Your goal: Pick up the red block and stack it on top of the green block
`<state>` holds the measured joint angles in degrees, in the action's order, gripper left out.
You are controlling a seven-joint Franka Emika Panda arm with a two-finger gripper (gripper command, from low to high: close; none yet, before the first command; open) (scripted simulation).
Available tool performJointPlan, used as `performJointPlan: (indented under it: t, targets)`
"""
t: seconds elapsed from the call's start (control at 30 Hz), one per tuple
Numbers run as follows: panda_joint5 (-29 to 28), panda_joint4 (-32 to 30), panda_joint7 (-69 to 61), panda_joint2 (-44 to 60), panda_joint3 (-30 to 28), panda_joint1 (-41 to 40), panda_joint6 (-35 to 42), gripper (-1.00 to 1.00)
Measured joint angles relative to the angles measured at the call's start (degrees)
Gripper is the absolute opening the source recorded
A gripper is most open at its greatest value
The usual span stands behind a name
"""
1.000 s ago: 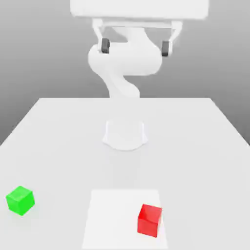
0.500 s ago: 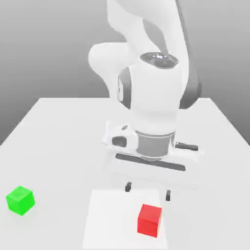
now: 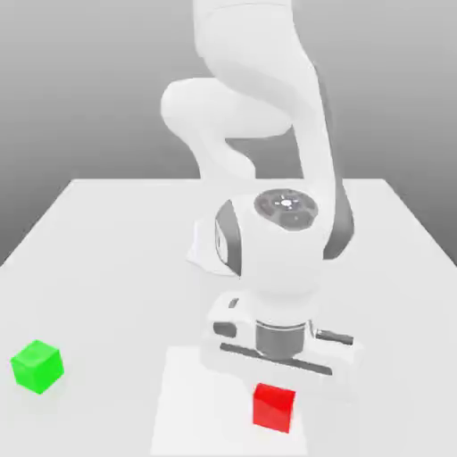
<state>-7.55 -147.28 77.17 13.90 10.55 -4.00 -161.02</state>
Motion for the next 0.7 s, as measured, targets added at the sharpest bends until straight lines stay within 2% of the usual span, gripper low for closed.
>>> performJointPlan:
  t: [0.1,0.33,0.47,0.63,0.67,0.7]
  targets:
    - [3.1,-0.7,-1.8,-5.2,0.5,-1.6,4.5,-1.00]
    - [6.4,0.2,2.3,-7.9,-10.6,-12.9,8.1,-1.00]
    - [8.3,1.3,5.5,-9.1,-17.5,-23.4,10.2,-1.00]
    - [12.3,2.7,5.0,-0.5,-18.2,-26.9,3.2,-1.00]
    - [12.6,2.8,4.8,0.5,-17.9,-27.2,2.2,1.00]
    - [12.6,2.8,4.8,0.5,-17.9,-27.2,2.2,1.00]
